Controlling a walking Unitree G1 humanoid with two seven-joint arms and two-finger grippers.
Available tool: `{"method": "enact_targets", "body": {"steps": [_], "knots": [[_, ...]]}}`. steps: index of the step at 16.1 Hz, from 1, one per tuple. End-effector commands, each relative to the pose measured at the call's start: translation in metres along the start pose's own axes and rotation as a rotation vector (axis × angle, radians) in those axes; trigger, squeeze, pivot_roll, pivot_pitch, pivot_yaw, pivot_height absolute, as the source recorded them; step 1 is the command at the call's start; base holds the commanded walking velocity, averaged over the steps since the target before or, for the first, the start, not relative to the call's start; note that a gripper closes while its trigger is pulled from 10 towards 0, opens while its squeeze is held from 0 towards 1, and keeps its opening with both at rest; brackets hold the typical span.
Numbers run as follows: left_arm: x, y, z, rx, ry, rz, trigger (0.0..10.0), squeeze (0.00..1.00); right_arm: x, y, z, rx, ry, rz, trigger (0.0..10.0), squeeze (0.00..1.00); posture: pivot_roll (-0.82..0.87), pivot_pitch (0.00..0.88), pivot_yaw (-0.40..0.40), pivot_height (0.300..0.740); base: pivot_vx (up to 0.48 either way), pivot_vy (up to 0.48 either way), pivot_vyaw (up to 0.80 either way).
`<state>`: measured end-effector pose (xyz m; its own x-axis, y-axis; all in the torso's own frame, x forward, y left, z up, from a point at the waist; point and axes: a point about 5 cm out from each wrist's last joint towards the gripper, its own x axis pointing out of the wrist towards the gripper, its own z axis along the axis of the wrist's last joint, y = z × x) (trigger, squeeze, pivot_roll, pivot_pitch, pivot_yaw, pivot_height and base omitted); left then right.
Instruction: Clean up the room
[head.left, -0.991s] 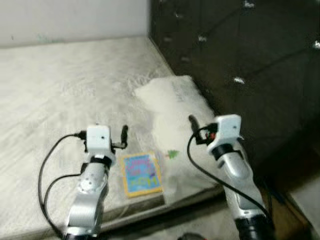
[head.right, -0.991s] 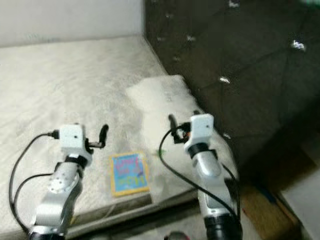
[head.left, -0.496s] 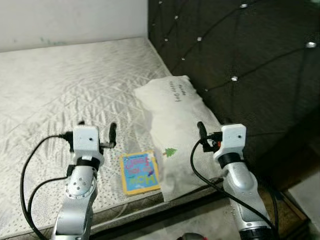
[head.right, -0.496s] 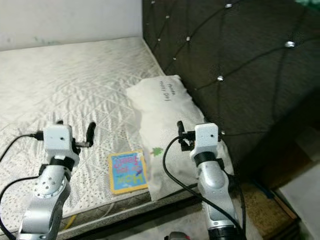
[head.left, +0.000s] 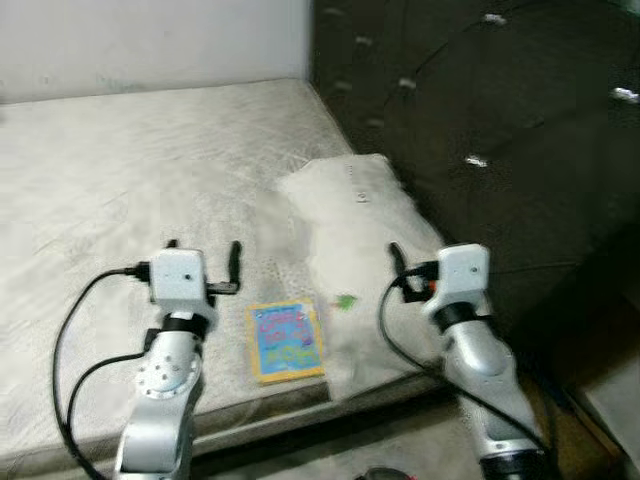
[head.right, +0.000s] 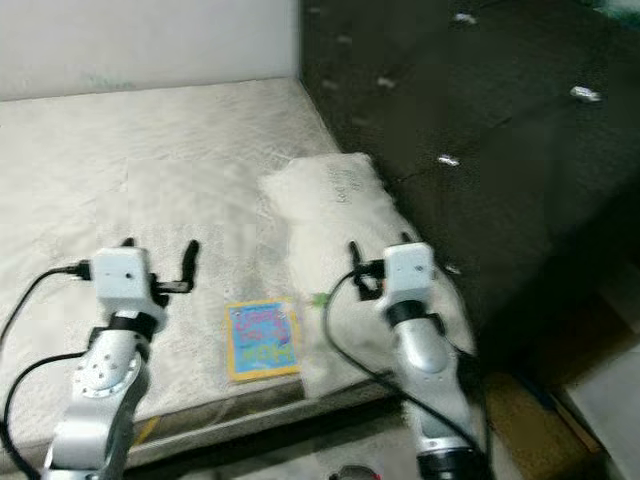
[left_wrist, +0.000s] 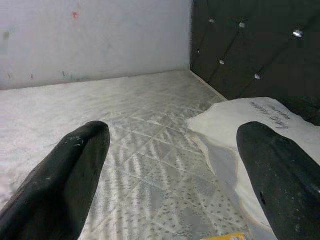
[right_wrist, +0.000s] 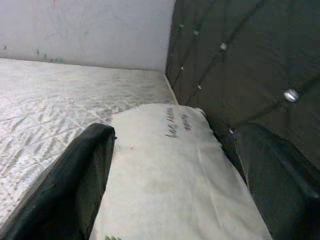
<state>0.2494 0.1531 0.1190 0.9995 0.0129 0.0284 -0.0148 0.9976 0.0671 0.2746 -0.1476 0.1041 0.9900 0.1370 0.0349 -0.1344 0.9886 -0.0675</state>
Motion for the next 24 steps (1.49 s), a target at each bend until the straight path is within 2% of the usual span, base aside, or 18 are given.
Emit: {"method": "enact_targets", "body": {"steps": [1,6,14,20,24], "knots": [[-0.001,0.007,0.002,0.013,-0.001,0.016,10.0,0.0,0.005,0.008,0.007,0.022,-0.021,0.03,10.0,0.0,0.04,0.0,-0.02,0.74,0.0,0.48,0.0],[0.003,0.002,0.01,-0.014,-0.023,0.029,10.0,0.0,0.007,0.006,0.008,0.014,-0.02,0.046,10.0,0.0,0.04,0.0,-0.034,0.74,0.0,0.48,0.0],[0.002,0.003,0.008,-0.027,-0.012,0.052,10.0,0.0,0.01,0.005,0.01,0.004,-0.017,0.063,10.0,0.0,0.04,0.0,-0.049,0.74,0.0,0.48,0.0],[0.001,0.005,0.006,-0.019,-0.006,0.061,10.0,0.0,0.013,0.008,0.011,-0.019,-0.021,0.079,10.0,0.0,0.04,0.0,-0.053,0.74,0.0,0.055,0.51],[0.001,0.006,0.004,-0.033,0.004,0.064,10.0,0.0,0.015,0.006,0.01,-0.022,-0.015,0.077,10.0,0.0,0.04,0.0,-0.054,0.74,0.0,0.44,0.0]]}}
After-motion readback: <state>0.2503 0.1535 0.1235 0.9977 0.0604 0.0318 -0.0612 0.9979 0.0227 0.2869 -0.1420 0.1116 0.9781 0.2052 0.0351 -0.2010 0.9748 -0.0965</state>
